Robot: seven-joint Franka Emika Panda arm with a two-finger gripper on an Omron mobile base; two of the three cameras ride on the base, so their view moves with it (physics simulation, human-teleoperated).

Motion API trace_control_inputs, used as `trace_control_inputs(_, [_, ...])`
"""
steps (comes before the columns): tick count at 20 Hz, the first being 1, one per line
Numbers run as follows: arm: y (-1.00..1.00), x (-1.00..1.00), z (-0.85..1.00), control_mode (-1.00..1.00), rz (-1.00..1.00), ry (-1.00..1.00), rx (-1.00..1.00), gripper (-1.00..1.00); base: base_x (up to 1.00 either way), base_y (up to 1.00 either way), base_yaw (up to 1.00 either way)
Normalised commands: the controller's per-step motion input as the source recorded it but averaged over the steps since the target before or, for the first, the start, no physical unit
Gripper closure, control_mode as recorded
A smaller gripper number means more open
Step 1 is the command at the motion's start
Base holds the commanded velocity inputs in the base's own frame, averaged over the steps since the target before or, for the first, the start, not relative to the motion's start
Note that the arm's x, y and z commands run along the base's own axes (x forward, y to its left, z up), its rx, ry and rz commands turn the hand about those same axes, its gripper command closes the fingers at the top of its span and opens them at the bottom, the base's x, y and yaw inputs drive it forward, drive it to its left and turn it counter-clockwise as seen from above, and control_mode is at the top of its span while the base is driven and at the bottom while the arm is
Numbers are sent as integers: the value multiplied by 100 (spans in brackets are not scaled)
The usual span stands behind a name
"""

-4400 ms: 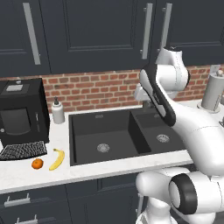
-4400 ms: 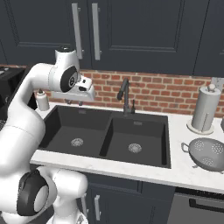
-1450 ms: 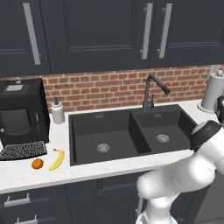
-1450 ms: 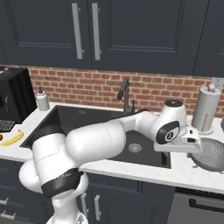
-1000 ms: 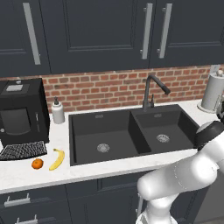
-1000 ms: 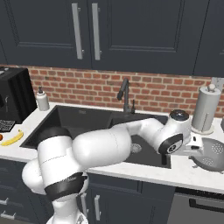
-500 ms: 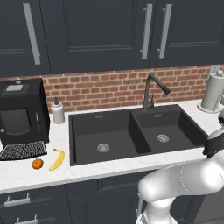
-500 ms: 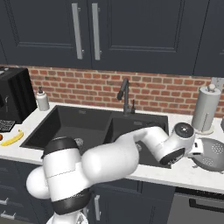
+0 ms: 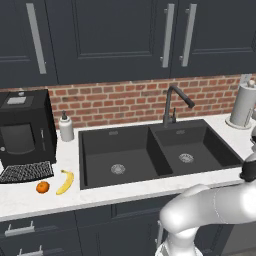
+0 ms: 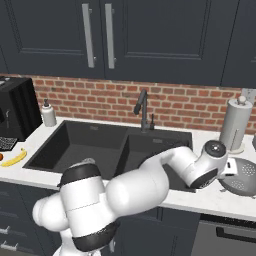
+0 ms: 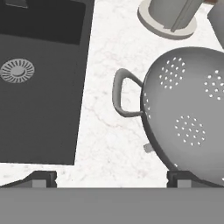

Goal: Put the colander in the sink, put the tangerine, banana in the colander, and turn on the sink faucet and pour water over the colander.

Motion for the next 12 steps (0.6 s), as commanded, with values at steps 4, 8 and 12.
trace_control_inputs(4, [-5, 12, 0, -100, 0, 0, 0, -100, 0, 0, 0])
trace_control_inputs(8, [-21, 17, 0, -100, 0, 0, 0, -100, 0, 0, 0])
trace_control_inputs(12, [-14, 2, -1, -100, 0, 1, 0, -100, 0, 0, 0])
